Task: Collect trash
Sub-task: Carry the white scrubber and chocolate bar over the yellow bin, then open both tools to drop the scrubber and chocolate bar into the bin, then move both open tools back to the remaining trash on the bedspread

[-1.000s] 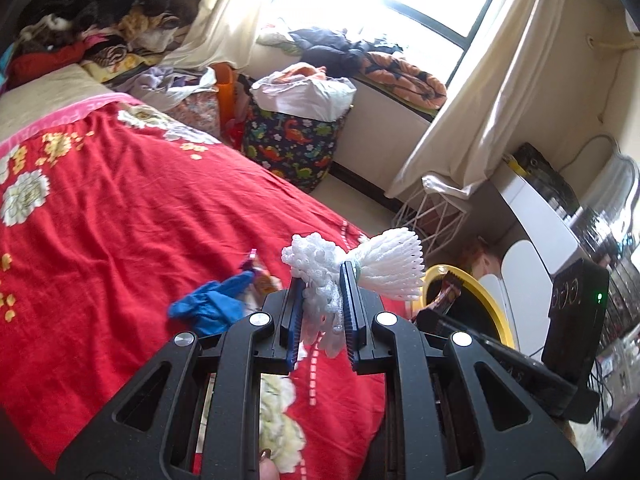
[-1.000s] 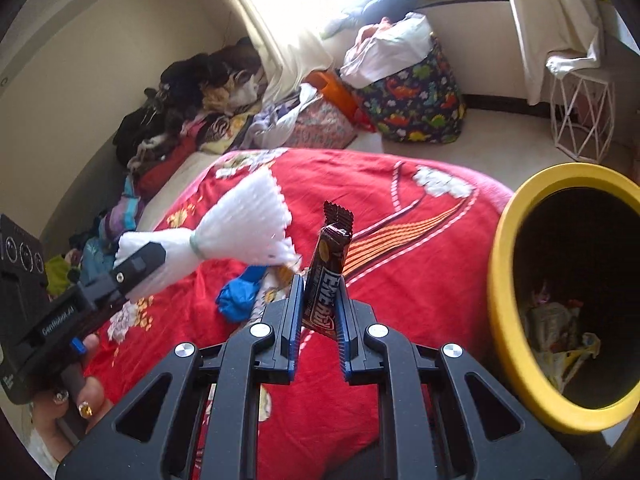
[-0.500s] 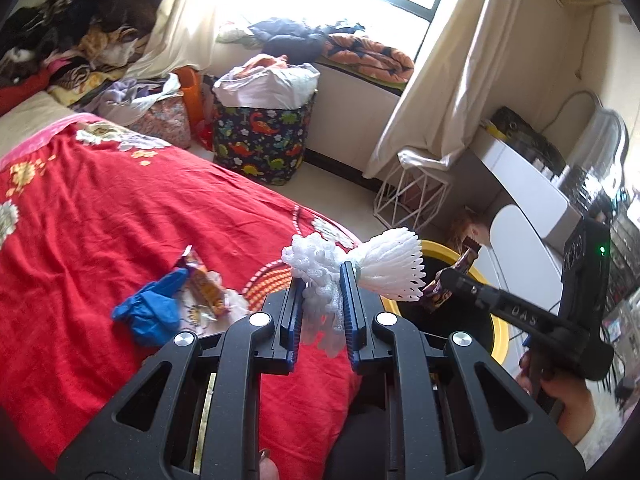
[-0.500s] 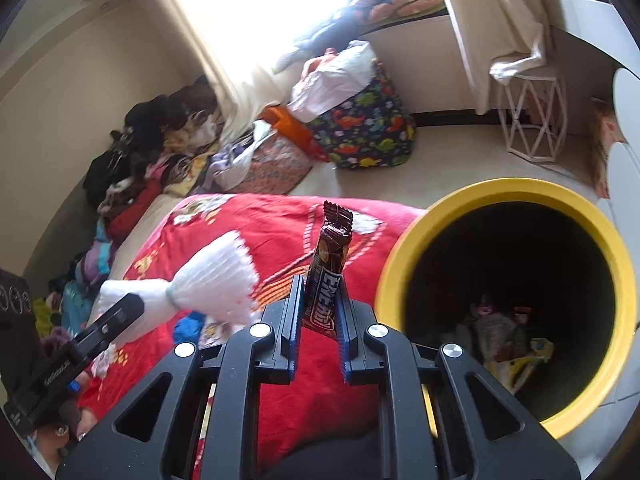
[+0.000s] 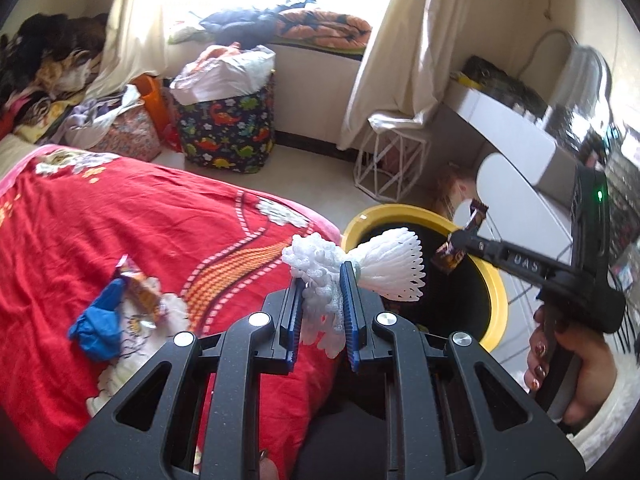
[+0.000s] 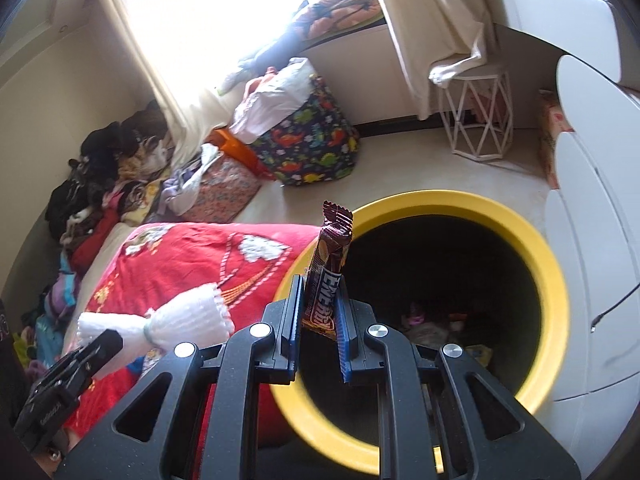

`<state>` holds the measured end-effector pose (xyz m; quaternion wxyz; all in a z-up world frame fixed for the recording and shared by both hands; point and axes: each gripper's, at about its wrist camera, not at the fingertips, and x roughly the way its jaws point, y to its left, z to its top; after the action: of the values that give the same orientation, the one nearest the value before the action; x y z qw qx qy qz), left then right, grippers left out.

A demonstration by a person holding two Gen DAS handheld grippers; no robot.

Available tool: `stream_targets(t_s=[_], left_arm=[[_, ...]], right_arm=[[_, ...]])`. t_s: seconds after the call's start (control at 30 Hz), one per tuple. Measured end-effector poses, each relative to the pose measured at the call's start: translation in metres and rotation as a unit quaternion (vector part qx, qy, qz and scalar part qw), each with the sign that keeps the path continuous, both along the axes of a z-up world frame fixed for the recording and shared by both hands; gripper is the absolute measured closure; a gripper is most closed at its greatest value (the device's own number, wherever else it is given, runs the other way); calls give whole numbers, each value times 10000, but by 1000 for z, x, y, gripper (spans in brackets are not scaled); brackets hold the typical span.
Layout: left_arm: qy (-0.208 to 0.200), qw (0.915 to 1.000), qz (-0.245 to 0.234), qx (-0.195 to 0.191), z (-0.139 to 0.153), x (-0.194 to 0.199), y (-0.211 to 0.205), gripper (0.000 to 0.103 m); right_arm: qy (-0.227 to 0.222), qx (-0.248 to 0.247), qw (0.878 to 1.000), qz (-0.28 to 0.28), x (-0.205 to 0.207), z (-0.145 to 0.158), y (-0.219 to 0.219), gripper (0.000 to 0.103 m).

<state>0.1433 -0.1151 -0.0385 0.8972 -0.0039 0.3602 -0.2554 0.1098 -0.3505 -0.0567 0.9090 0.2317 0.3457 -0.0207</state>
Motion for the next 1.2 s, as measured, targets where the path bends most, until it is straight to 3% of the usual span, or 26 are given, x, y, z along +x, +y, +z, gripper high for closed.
stream_targets(t_s=[0.5,0.6,0.63,0.7,0.83,1.2], left_arm=[[145,9931,-970,639,-33,0,-84,90],[228,9922,-1043,645,-37,6,-94,71],[249,9922,-1051,619,-37,7,-95,53],[264,9928,-1035,546,-37,9,-96,38],[153,9949,-867,499,-33,9,-91,12],[-110,9992,-98,375,-19,9,-41,11]], right_arm=[[352,71,9981,-494,-9,-21,-46,85],[430,198,9971,-601,-11,-26,-55,73],[437,219,9969,-610,-11,-27,-57,68],[432,238,9966,-654,-13,-27,-60,61],[391,221,9967,-677,-15,-26,-61,58],[3,-92,10000,-35,-7,-2,-17,49]])
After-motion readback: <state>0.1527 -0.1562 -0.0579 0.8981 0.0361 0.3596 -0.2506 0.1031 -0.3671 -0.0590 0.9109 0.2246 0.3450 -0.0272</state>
